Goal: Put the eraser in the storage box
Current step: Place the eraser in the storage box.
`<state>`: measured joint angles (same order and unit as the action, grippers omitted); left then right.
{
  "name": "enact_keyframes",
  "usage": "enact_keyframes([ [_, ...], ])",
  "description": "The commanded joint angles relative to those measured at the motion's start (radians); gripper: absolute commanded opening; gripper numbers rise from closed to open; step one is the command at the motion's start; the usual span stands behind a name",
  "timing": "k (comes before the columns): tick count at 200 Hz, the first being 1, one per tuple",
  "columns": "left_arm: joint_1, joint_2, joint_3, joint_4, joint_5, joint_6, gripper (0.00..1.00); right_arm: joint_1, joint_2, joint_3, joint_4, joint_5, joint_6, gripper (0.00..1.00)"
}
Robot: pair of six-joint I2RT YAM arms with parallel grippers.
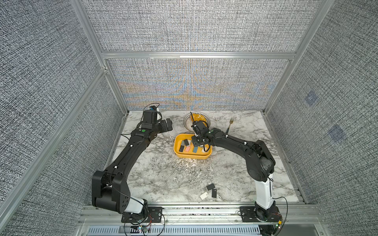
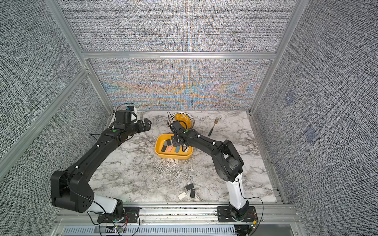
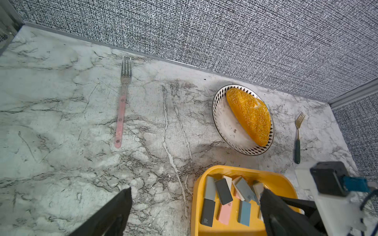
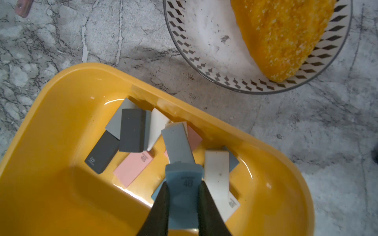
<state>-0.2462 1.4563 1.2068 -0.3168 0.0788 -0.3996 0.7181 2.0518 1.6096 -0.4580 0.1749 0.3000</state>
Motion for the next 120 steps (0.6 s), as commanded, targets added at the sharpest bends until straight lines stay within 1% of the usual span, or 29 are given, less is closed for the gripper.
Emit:
enact_keyframes([
  [1, 0.002, 0.001, 0.009, -0.01, -0.014, 0.016, 1.0, -0.004, 0.026, 0.033, 0.007, -0.026, -0.021, 0.24],
  [35, 0.002, 0.004, 0.01, -0.013, -0.017, 0.021, 1.0, -0.006, 0.063, 0.072, -0.002, -0.046, -0.024, 0.24],
  [120, 0.004, 0.013, 0.005, -0.01, -0.019, 0.025, 1.0, -0.013, 0.119, 0.121, -0.027, -0.04, -0.024, 0.25],
])
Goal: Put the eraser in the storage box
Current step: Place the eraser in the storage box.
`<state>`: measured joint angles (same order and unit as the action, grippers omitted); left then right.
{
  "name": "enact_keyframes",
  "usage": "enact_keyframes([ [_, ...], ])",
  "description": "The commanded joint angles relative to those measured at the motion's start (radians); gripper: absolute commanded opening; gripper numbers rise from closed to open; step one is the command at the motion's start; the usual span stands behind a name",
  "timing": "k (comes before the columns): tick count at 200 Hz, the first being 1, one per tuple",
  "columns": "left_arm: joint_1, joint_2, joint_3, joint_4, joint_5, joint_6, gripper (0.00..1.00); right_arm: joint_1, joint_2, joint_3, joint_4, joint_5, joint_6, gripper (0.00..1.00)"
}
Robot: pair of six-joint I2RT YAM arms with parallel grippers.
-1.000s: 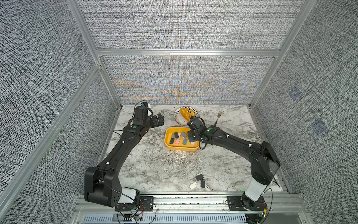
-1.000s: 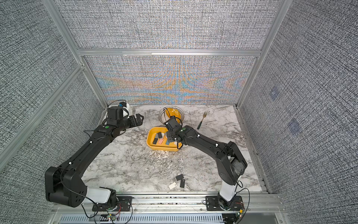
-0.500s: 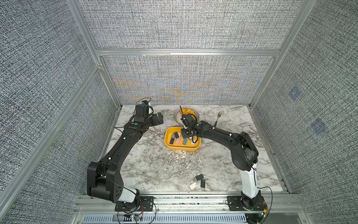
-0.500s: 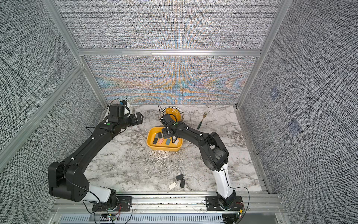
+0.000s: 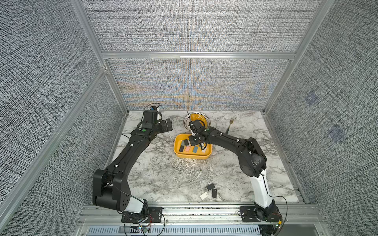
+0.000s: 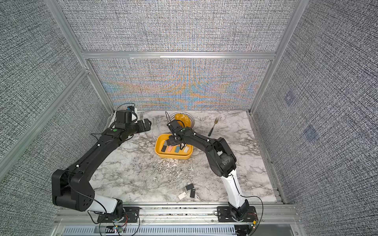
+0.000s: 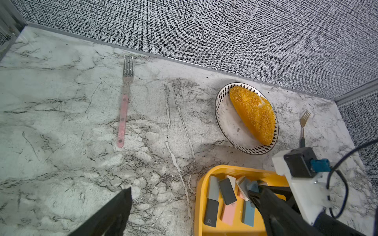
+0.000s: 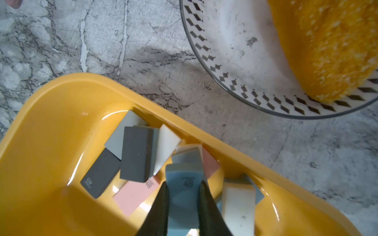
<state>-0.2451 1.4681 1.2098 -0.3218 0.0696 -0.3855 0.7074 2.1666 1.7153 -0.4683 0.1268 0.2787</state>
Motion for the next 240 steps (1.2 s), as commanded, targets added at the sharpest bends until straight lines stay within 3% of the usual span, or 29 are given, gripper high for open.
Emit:
enact_keyframes([
  [1, 0.002, 0.001, 0.002, -0.005, -0.01, 0.011, 1.0, -0.003, 0.004, 0.015, -0.016, 0.009, -0.003, 0.25],
  [92, 0.004, 0.007, 0.0, -0.004, -0.008, 0.011, 1.0, -0.008, 0.029, 0.042, -0.039, 0.008, -0.004, 0.31],
  [162, 0.006, 0.0, -0.002, -0.006, -0.007, 0.014, 1.0, -0.006, 0.0, 0.043, -0.039, 0.012, -0.005, 0.54],
  [203, 0.006, -0.014, -0.008, -0.008, -0.007, 0.014, 1.0, 0.019, -0.131, -0.027, -0.049, 0.078, 0.007, 0.59],
  [240, 0.006, -0.026, -0.022, 0.007, 0.002, 0.007, 1.0, 0.078, -0.365, -0.29, -0.094, 0.157, 0.124, 0.62],
])
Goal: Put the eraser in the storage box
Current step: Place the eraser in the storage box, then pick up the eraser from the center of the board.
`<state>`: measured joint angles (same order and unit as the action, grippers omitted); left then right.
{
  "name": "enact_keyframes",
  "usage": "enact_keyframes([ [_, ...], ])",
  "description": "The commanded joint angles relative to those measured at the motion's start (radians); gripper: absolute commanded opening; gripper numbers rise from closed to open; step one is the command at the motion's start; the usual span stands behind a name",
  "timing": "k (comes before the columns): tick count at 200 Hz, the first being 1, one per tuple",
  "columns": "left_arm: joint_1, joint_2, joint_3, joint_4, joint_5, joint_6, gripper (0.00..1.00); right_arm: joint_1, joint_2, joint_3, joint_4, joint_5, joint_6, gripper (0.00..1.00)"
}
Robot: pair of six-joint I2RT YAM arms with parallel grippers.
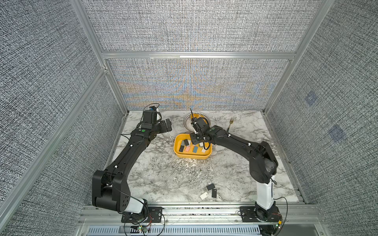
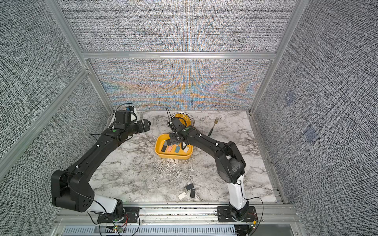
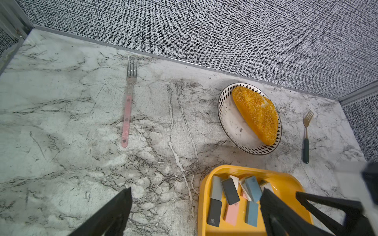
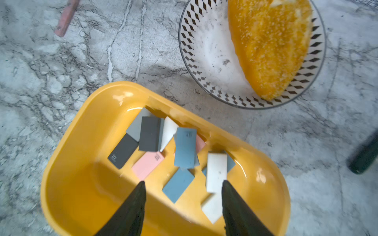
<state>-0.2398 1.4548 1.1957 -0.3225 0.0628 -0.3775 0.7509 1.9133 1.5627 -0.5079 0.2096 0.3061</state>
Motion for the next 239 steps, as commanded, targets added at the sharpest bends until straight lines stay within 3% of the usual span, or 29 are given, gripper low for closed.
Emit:
enact_keyframes([
  [1, 0.0, -0.013, -0.008, 0.009, 0.009, -0.002, 1.0, 0.038, -0.121, -0.148, -0.058, 0.075, 0.103, 0.62],
  [42, 0.0, -0.03, -0.036, 0.038, 0.034, -0.007, 1.0, 0.171, -0.344, -0.457, -0.194, 0.096, 0.364, 0.64],
  [86, 0.0, -0.047, -0.056, 0.037, 0.072, 0.013, 1.0, 0.306, -0.471, -0.581, -0.272, 0.075, 0.572, 0.65],
  [149, 0.0, -0.084, -0.1, 0.057, 0.09, -0.004, 1.0, 0.459, -0.463, -0.664, -0.242, 0.029, 0.748, 0.65],
  [239, 0.0, -0.085, -0.114, 0.072, 0.117, -0.011, 1.0, 0.505, -0.495, -0.754, -0.18, -0.027, 0.84, 0.65],
])
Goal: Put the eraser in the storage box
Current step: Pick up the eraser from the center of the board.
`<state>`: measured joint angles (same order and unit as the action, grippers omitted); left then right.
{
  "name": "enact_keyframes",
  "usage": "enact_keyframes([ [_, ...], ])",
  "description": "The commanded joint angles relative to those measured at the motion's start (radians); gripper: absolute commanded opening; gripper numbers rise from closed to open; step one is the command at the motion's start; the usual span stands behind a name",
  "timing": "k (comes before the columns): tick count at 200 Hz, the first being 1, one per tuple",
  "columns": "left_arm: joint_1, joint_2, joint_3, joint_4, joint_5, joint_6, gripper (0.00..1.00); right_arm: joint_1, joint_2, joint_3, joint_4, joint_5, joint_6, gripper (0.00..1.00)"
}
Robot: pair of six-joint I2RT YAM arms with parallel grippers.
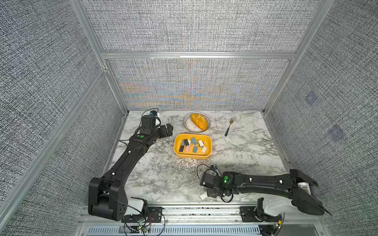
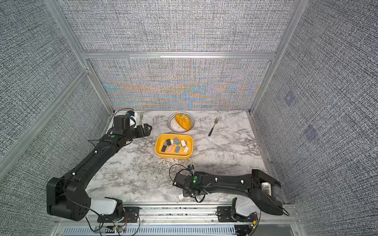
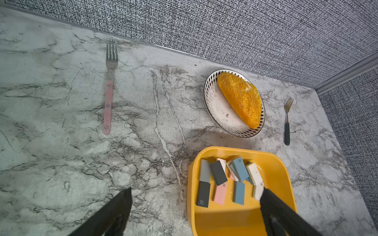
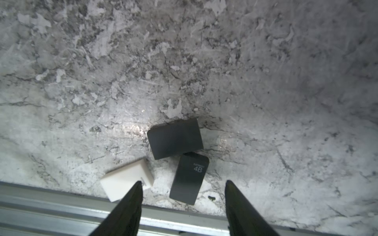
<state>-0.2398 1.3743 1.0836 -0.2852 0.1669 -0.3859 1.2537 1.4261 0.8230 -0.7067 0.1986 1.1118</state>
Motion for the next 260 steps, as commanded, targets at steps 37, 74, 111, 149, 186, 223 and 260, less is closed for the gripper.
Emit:
enact_keyframes([
  [37, 0.001, 0.0, -0.006, 0.043, 0.02, -0.009, 1.0, 0.003, 0.0, -0.059, 0.043, -0.026, 0.036, 0.65],
  [74, 0.0, -0.001, -0.011, 0.044, 0.02, -0.009, 1.0, 0.001, 0.017, -0.068, 0.06, -0.031, 0.03, 0.65],
  [111, 0.0, -0.001, -0.011, 0.044, 0.019, -0.009, 1.0, -0.005, 0.044, -0.061, 0.071, -0.032, 0.015, 0.64],
  [149, 0.0, -0.001, -0.01, 0.043, 0.017, -0.007, 1.0, -0.007, 0.067, -0.048, 0.05, -0.029, 0.008, 0.61],
  [186, 0.001, 0.001, -0.007, 0.044, 0.02, -0.007, 1.0, -0.008, 0.076, -0.036, 0.03, -0.021, 0.001, 0.49],
  [223, 0.0, 0.005, -0.007, 0.046, 0.022, -0.008, 1.0, -0.007, 0.075, -0.037, 0.015, -0.018, 0.002, 0.35],
  [260, 0.0, 0.004, -0.008, 0.046, 0.022, -0.007, 1.0, -0.007, 0.057, -0.043, 0.001, -0.001, 0.012, 0.28],
])
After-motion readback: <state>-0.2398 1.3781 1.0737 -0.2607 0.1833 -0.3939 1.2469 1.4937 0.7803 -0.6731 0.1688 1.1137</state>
